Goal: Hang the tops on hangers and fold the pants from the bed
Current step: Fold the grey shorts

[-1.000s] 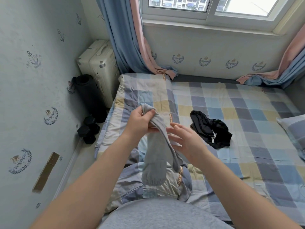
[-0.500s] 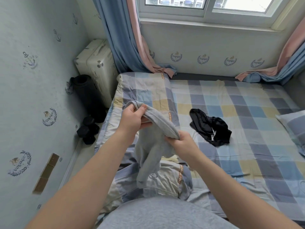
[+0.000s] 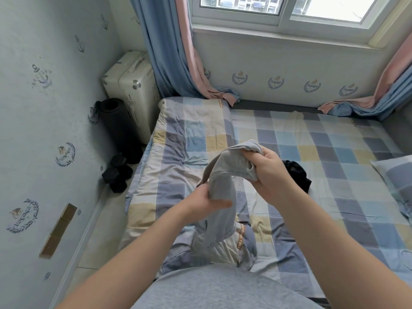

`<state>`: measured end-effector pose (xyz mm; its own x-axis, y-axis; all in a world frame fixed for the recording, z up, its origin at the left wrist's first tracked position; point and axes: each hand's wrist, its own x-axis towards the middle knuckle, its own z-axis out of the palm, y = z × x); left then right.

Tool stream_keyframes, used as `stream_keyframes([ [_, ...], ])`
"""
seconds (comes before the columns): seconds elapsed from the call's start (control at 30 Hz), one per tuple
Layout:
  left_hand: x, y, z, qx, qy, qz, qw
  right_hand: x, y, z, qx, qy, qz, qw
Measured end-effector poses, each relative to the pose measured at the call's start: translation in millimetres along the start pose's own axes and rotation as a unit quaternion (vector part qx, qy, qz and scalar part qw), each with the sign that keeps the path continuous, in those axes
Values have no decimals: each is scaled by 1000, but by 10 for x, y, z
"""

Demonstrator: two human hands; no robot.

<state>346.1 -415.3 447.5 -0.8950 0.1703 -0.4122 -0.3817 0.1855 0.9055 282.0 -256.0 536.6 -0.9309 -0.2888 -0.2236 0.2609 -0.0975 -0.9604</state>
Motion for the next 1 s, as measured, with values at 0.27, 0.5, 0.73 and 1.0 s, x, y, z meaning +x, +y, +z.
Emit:
stream_keyframes([
  [0.27, 17, 107, -10, 42, 79, 26, 996, -2, 24, -153, 74, 1, 34, 997],
  [0.5, 32, 236, -29, -105, 139, 0, 985, -52, 172, -279, 76, -10, 55, 996],
  [0.73, -17, 501, -31, -296, 190, -29, 936, -218, 560, -136, -137, -49, 69, 987],
  [1.0, -120, 733, -62, -442, 158, -12, 883, -218, 1168, -67, -302, -14, 103, 948],
])
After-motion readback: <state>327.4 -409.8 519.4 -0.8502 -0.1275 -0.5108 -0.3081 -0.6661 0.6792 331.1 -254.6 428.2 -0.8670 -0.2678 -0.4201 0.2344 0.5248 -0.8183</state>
